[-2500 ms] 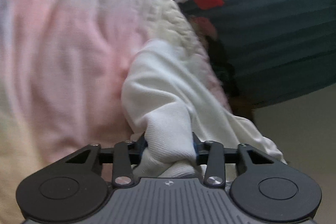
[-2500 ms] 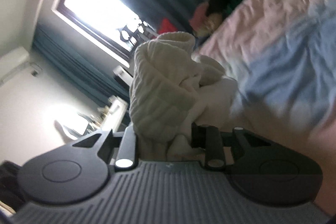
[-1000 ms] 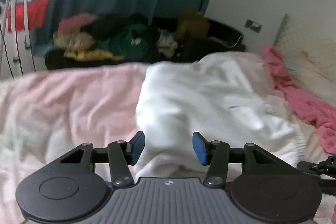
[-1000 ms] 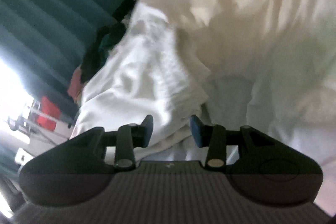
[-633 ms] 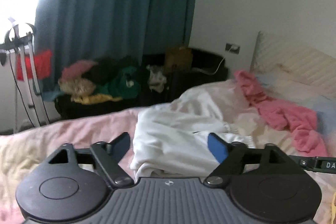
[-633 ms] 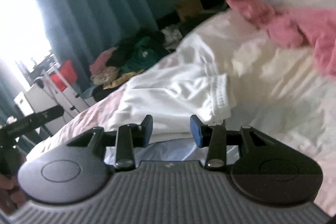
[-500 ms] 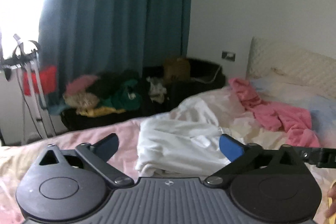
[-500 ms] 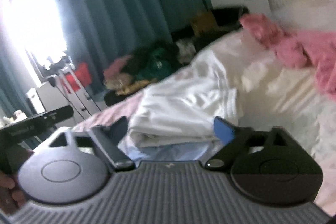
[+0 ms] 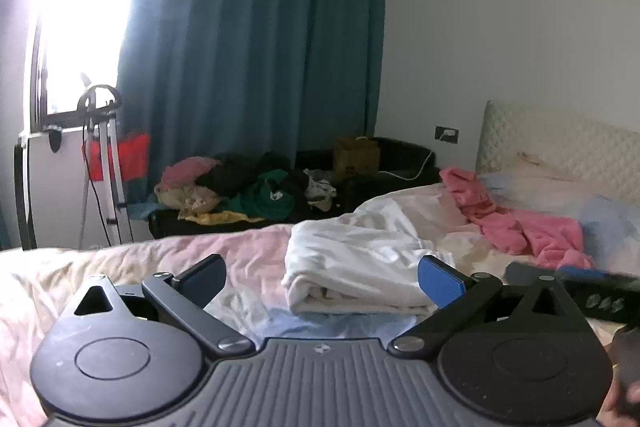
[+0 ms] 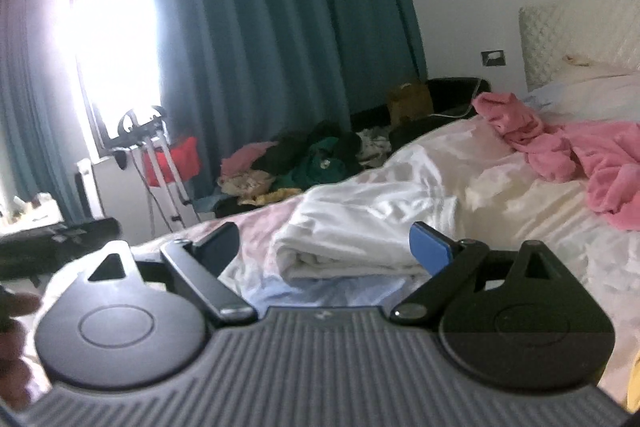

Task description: Fold clothes

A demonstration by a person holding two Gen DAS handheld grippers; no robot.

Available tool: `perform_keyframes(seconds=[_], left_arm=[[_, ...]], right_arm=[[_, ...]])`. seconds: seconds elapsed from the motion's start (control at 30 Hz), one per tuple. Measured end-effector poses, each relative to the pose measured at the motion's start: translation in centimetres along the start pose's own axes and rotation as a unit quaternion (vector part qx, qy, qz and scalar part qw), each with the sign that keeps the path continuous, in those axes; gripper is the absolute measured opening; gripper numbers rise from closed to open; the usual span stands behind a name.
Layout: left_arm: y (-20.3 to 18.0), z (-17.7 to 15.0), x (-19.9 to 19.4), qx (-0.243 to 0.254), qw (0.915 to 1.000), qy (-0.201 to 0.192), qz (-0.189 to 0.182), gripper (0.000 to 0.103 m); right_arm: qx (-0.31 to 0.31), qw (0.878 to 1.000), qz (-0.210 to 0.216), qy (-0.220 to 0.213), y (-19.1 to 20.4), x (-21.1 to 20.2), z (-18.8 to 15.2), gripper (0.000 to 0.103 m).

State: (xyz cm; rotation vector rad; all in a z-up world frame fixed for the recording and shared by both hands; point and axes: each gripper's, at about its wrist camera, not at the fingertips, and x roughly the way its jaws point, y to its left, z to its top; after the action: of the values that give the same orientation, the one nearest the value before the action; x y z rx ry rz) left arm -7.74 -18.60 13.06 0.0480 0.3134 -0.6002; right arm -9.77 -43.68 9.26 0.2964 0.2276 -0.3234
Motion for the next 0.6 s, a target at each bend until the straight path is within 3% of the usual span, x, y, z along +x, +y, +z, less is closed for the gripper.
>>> perform_keyframes(seconds=[0.17, 0.6], left_arm=[[0.4, -1.3, 0.2, 0.021, 0.9996, -0.003, 0.018, 0.103], [2.3, -4.5, 3.9, 0.004, 0.9997, 0.018, 0.019, 0.103]], right_arm=[[-0.013, 1.000, -0.014, 0.001, 0.0, 1.4, -2.8, 0.093], [-0.047, 0.998, -0.030, 0.016, 1.8, 6.0, -6.2, 0.093]])
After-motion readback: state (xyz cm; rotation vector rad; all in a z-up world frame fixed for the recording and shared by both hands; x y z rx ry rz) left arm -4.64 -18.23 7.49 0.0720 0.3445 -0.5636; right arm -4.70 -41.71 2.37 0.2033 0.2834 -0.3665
